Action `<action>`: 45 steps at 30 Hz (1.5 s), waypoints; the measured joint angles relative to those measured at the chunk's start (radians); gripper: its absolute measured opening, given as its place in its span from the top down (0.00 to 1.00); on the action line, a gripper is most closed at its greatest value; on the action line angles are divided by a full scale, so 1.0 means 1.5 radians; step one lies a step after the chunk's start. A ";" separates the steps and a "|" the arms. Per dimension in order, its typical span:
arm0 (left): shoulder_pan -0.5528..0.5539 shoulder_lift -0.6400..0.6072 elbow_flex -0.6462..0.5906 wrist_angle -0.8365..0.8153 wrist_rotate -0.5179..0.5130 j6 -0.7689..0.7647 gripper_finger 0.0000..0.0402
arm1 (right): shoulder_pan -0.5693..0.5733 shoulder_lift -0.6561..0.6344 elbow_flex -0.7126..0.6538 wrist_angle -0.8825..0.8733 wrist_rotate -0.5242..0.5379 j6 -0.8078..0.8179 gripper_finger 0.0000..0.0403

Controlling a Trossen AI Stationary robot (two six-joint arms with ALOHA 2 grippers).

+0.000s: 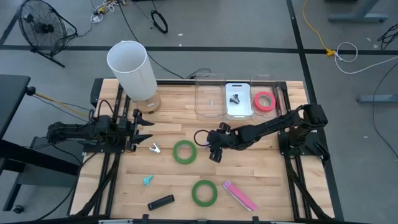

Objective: Pick and place Stapler, Stapler remover, tape
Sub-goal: Put the violet staple remover into the white bin

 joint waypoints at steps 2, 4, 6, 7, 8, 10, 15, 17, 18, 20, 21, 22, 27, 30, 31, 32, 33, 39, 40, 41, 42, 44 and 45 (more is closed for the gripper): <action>0.000 0.000 0.000 0.000 0.000 0.000 0.41 | 0.000 0.000 0.000 0.001 0.000 -0.004 0.43; 0.000 0.000 0.000 0.000 0.000 0.000 0.41 | 0.000 0.003 0.000 0.004 0.000 -0.005 0.43; 0.000 0.000 0.000 0.000 0.000 0.000 0.41 | 0.000 0.007 0.000 0.009 0.000 -0.006 0.43; 0.000 0.000 0.000 0.000 0.000 0.000 0.41 | 0.000 0.009 0.000 0.009 0.000 -0.006 0.43; 0.000 0.000 0.000 -0.001 0.000 0.000 0.41 | 0.000 0.014 0.000 0.019 0.002 -0.006 0.43; 0.000 0.000 0.000 0.000 0.000 0.000 0.41 | 0.000 0.024 0.000 0.022 0.001 -0.006 0.43; 0.000 0.000 0.000 -0.003 0.000 0.000 0.41 | -0.001 0.034 0.000 0.037 0.000 -0.006 0.43; 0.000 0.000 0.000 -0.004 0.000 0.000 0.41 | -0.001 0.034 0.000 0.048 0.001 -0.006 0.43; 0.000 0.000 0.000 -0.003 0.000 0.000 0.41 | -0.001 0.034 0.000 0.052 0.001 -0.006 0.43; 0.000 0.000 0.000 -0.004 0.000 0.000 0.41 | -0.001 0.034 0.000 0.055 0.001 -0.006 0.43; 0.000 0.000 0.000 -0.004 0.000 0.000 0.41 | -0.001 0.034 0.000 0.054 0.001 -0.006 0.43; 0.000 0.000 0.000 -0.004 0.000 0.000 0.41 | -0.001 0.035 0.000 0.053 0.001 -0.006 0.43; 0.000 0.000 0.000 -0.004 0.000 0.000 0.41 | -0.001 0.042 0.000 0.052 0.005 -0.006 0.43; 0.000 0.000 0.000 -0.004 0.000 0.000 0.41 | -0.001 0.051 0.000 0.050 0.009 -0.006 0.43; 0.000 0.000 0.000 -0.004 0.000 0.000 0.41 | -0.001 0.056 0.000 0.051 0.008 -0.006 0.43; 0.000 0.000 0.000 -0.004 0.000 0.000 0.41 | -0.001 0.061 0.000 0.058 0.008 -0.006 0.43; 0.000 0.000 0.000 -0.004 0.000 0.000 0.41 | -0.001 0.066 0.000 0.062 0.007 -0.006 0.43; 0.000 0.000 0.000 -0.004 0.000 0.000 0.41 | -0.002 0.086 0.000 0.086 0.028 -0.006 0.43; 0.000 0.000 0.000 -0.004 0.000 0.000 0.41 | -0.004 0.085 0.000 0.085 0.030 -0.006 0.44; 0.000 0.000 0.000 -0.004 0.000 0.000 0.41 | -0.006 0.085 0.000 0.082 0.029 -0.005 0.46; 0.000 0.000 0.000 -0.004 0.000 0.000 0.41 | -0.008 0.085 0.000 0.076 0.027 -0.005 0.48; 0.000 0.000 0.000 -0.004 0.000 0.000 0.41 | -0.013 0.085 0.000 0.069 0.017 -0.005 0.56; 0.000 0.000 0.000 -0.004 0.000 0.000 0.41 | -0.014 0.085 0.000 0.065 0.013 -0.006 0.61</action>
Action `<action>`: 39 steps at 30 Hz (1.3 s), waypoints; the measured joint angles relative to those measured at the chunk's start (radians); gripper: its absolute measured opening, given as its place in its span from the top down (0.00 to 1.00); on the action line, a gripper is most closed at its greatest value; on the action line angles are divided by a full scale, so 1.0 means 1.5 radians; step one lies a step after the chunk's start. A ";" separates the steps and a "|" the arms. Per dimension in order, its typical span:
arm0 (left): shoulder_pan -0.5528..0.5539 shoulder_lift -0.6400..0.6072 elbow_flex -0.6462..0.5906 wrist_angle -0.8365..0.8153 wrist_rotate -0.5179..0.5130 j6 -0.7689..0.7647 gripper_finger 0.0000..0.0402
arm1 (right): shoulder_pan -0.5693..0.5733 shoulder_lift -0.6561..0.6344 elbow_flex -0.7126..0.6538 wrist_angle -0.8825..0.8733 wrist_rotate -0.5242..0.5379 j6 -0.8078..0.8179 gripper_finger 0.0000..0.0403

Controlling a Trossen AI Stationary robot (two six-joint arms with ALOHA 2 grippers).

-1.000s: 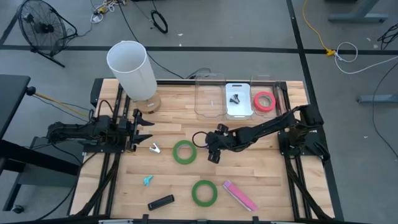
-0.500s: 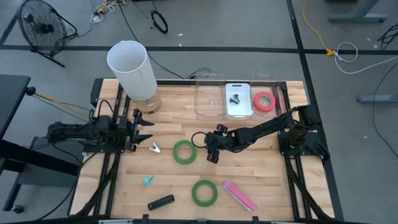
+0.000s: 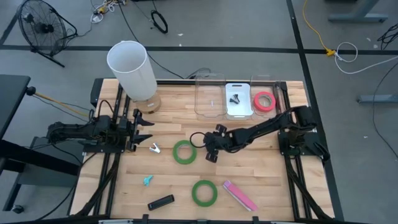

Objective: Pick and place Stapler, Stapler remover, tape
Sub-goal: Put the violet staple remover into the white bin

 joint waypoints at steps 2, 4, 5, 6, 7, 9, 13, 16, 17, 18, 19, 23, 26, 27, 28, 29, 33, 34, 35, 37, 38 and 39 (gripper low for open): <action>0.000 0.000 0.000 0.000 0.000 0.000 0.41 | -0.002 -0.001 0.001 0.001 -0.009 -0.001 0.69; 0.000 0.000 0.000 0.000 0.000 0.000 0.41 | -0.002 -0.003 0.003 0.002 -0.001 0.000 0.77; 0.000 0.000 0.000 0.000 0.000 0.000 0.41 | -0.002 -0.004 0.003 0.002 0.008 0.000 0.81; 0.000 0.000 0.000 0.000 0.000 0.000 0.41 | -0.002 -0.004 0.003 0.002 0.011 -0.001 0.84; 0.000 0.000 0.000 0.000 0.000 0.000 0.41 | -0.003 -0.004 0.003 0.002 0.009 -0.003 0.88; 0.000 0.000 0.000 0.000 0.000 0.000 0.41 | -0.004 -0.003 0.002 0.003 -0.007 -0.002 0.95; 0.000 0.000 0.000 0.000 0.000 0.000 0.41 | -0.003 -0.002 0.000 -0.005 -0.011 0.003 1.00; 0.000 0.000 0.000 0.000 0.000 0.000 0.41 | -0.006 -0.002 0.000 -0.004 -0.015 0.003 1.00; 0.000 0.000 0.000 0.000 0.000 0.000 0.41 | -0.006 -0.002 0.000 -0.003 -0.013 0.002 1.00; 0.000 0.000 0.000 0.000 0.000 0.000 0.41 | -0.006 -0.003 0.000 -0.004 -0.013 0.001 1.00; 0.000 0.000 0.000 0.000 0.000 0.000 0.41 | -0.007 -0.006 0.000 -0.004 -0.012 0.001 1.00; 0.000 0.000 0.000 0.000 0.000 0.000 0.41 | -0.009 -0.032 0.000 -0.004 -0.006 -0.001 1.00; 0.000 0.000 0.000 0.000 0.000 0.000 0.41 | -0.009 -0.064 -0.001 -0.008 0.002 -0.010 1.00; 0.000 0.000 0.000 0.000 0.000 0.000 0.41 | -0.009 -0.077 -0.001 -0.008 0.005 -0.015 1.00; 0.000 0.000 0.000 0.000 0.000 0.000 0.41 | -0.009 -0.089 -0.001 -0.005 0.009 -0.018 1.00; 0.000 0.000 0.000 0.000 0.000 0.000 0.41 | -0.009 -0.099 -0.001 -0.006 0.010 -0.020 1.00; 0.000 0.000 0.000 0.000 0.000 0.000 0.41 | -0.009 -0.132 -0.001 -0.005 0.009 -0.022 1.00; 0.000 0.000 0.000 0.000 0.000 0.000 0.41 | -0.009 -0.134 0.000 -0.003 0.005 -0.023 1.00; 0.000 0.000 0.000 0.000 0.000 0.000 0.41 | -0.010 -0.134 0.000 -0.006 -0.007 -0.025 1.00; 0.000 0.000 0.000 0.000 0.000 0.000 0.41 | -0.009 -0.122 0.000 -0.014 -0.032 -0.023 0.99; 0.000 0.000 0.000 0.000 0.000 0.000 0.41 | -0.009 -0.114 0.000 -0.017 -0.036 -0.019 0.98; 0.000 0.000 0.000 0.000 0.000 0.000 0.41 | -0.009 -0.105 0.000 -0.023 -0.034 -0.015 0.96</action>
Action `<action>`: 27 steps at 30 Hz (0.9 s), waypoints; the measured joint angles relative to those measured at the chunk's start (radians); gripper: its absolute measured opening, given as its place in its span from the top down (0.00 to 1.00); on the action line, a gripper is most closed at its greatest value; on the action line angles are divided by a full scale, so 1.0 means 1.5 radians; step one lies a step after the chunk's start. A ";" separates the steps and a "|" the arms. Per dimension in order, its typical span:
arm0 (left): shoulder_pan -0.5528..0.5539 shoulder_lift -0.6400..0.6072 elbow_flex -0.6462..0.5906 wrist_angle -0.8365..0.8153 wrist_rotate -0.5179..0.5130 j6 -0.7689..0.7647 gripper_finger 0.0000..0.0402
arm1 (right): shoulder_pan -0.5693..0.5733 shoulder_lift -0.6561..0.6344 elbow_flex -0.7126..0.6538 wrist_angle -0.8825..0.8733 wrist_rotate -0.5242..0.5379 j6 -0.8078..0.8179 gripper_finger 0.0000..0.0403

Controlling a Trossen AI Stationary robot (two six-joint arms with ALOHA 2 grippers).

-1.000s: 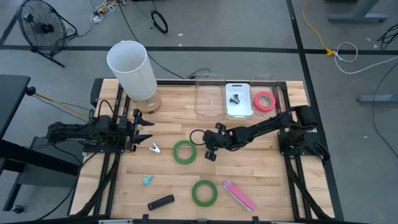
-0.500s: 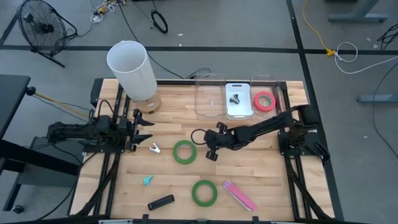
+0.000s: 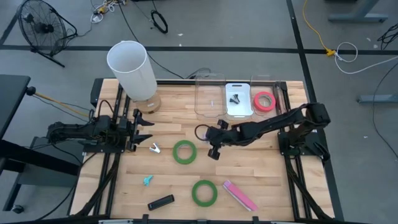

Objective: Pick and place Stapler, Stapler remover, tape
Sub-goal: Put the violet staple remover into the white bin

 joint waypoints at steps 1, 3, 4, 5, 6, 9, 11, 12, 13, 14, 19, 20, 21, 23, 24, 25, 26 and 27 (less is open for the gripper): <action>0.000 0.000 0.000 0.000 0.000 0.000 0.41 | 0.000 0.007 0.000 -0.003 0.005 0.003 0.93; 0.000 0.000 0.000 0.000 0.000 0.000 0.41 | 0.000 0.016 0.000 0.003 0.013 0.000 0.86; 0.000 0.000 0.000 0.000 0.000 0.000 0.41 | 0.000 0.020 0.000 0.008 0.016 -0.003 0.82; 0.000 0.000 0.000 0.000 0.000 0.000 0.41 | 0.000 0.022 0.000 0.007 0.018 -0.007 0.78; 0.000 0.000 0.000 0.000 0.000 0.000 0.41 | 0.000 0.024 0.000 0.008 0.022 -0.011 0.74; 0.000 0.000 0.000 0.000 0.000 0.000 0.41 | 0.000 0.028 0.000 0.011 0.023 -0.019 0.61; 0.000 0.000 0.000 0.000 0.000 0.000 0.41 | 0.000 0.032 0.000 0.017 0.024 -0.020 0.53; 0.000 0.000 0.000 0.000 0.000 0.000 0.41 | 0.000 0.034 0.000 0.018 0.026 -0.020 0.49; 0.000 0.000 0.000 0.000 0.000 0.000 0.41 | 0.000 0.035 0.000 0.015 0.028 -0.020 0.46; 0.000 0.000 0.000 0.000 0.000 0.000 0.41 | 0.000 0.037 0.000 0.017 0.028 -0.021 0.43; 0.000 0.000 0.000 0.000 0.000 0.000 0.41 | 0.000 0.051 0.000 0.048 0.048 -0.022 0.32; 0.000 0.000 0.000 0.000 0.000 0.000 0.41 | -0.001 0.053 0.001 0.048 0.050 -0.022 0.31; 0.000 0.000 0.000 0.000 0.000 0.000 0.41 | -0.001 0.053 0.000 0.040 0.056 -0.023 0.30; 0.000 0.000 0.000 -0.002 0.000 0.000 0.41 | -0.001 0.059 0.000 0.052 0.064 -0.024 0.29; 0.000 0.000 0.000 -0.001 0.000 0.000 0.41 | -0.002 0.061 0.001 0.052 0.064 -0.024 0.29; 0.000 0.000 0.000 -0.001 0.000 0.000 0.41 | -0.003 0.061 0.000 0.047 0.066 -0.024 0.29; 0.000 0.000 0.000 -0.003 0.000 0.000 0.41 | -0.003 0.061 0.000 0.051 0.070 -0.024 0.29; 0.000 0.000 0.000 -0.003 0.000 0.000 0.41 | -0.004 0.061 0.000 0.056 0.075 -0.024 0.29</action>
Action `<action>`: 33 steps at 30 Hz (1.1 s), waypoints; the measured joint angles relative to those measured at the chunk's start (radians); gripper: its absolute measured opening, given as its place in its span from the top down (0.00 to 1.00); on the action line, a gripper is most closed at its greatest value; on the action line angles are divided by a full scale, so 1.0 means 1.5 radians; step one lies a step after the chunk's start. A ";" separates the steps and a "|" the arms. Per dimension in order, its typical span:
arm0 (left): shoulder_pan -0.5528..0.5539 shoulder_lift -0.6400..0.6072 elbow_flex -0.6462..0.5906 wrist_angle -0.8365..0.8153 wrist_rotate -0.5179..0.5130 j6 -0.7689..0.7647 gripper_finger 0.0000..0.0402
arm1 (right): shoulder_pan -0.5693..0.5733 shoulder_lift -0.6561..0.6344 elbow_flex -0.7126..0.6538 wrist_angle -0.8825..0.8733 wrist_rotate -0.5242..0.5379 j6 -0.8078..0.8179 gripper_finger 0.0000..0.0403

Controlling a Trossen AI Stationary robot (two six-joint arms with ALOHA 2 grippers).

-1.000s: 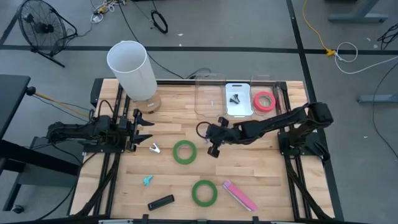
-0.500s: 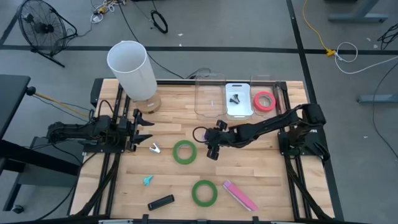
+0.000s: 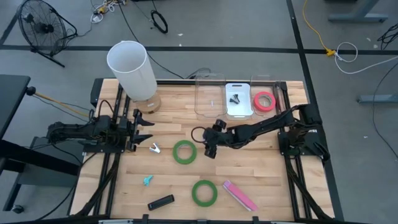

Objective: Pick and place Stapler, Stapler remover, tape
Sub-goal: Put the violet staple remover into the white bin

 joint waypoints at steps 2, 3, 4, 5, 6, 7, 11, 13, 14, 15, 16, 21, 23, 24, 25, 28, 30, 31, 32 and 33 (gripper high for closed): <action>0.000 0.000 0.000 0.001 0.000 0.000 0.41 | -0.003 0.000 0.000 0.000 0.005 0.000 0.30; 0.000 0.000 0.000 -0.002 0.000 0.000 0.41 | -0.004 0.000 0.000 0.000 0.005 0.000 0.30; 0.000 0.000 0.000 -0.002 0.000 0.000 0.41 | -0.005 0.000 0.000 0.000 0.005 0.000 0.30; 0.000 0.000 0.000 -0.001 0.000 0.000 0.41 | -0.007 0.000 0.000 0.001 0.005 0.000 0.30; 0.000 0.000 0.000 -0.002 0.000 0.000 0.41 | -0.008 0.004 0.000 0.003 0.004 0.000 0.30; 0.000 0.000 0.000 -0.002 0.000 0.000 0.41 | -0.009 0.009 0.000 0.007 0.004 0.001 0.30; 0.000 0.000 0.000 -0.002 0.000 0.000 0.41 | -0.012 0.033 0.001 0.019 -0.002 0.002 0.30; 0.000 0.000 0.000 -0.002 0.000 0.000 0.41 | -0.012 0.045 0.000 0.017 -0.003 0.002 0.30; 0.000 0.000 0.000 -0.004 0.000 0.000 0.41 | -0.014 0.047 0.000 0.020 -0.004 0.003 0.30; 0.000 0.000 0.000 -0.004 0.000 0.000 0.41 | -0.015 0.046 0.000 0.021 -0.005 0.005 0.30; 0.000 0.000 0.000 -0.003 0.000 0.000 0.41 | -0.017 0.045 0.000 0.027 -0.009 0.005 0.30; 0.000 0.000 0.000 -0.004 0.000 0.000 0.41 | -0.025 0.045 0.000 0.019 -0.020 0.007 0.30; 0.000 0.000 0.000 -0.004 0.000 0.000 0.41 | -0.026 0.048 0.000 0.010 -0.018 0.014 0.30; 0.000 0.000 0.000 -0.004 0.000 0.000 0.41 | -0.027 0.050 0.000 0.005 -0.019 0.018 0.30; 0.000 0.000 0.000 -0.004 0.000 0.000 0.41 | -0.027 0.050 0.000 0.002 -0.020 0.021 0.30; 0.000 0.000 0.000 -0.004 0.000 0.000 0.41 | -0.028 0.055 0.001 0.005 -0.020 0.023 0.30; 0.000 0.000 0.000 -0.004 0.000 0.000 0.41 | -0.028 0.058 0.000 -0.002 -0.017 0.032 0.31; 0.000 0.000 0.000 -0.004 0.000 0.000 0.41 | -0.028 0.059 0.000 0.003 -0.018 0.040 0.32; 0.000 0.000 0.000 -0.004 0.000 0.000 0.41 | -0.029 0.061 0.001 0.005 -0.022 0.042 0.34; 0.000 0.000 0.000 -0.004 0.000 0.000 0.41 | -0.029 0.061 0.001 -0.002 -0.025 0.042 0.36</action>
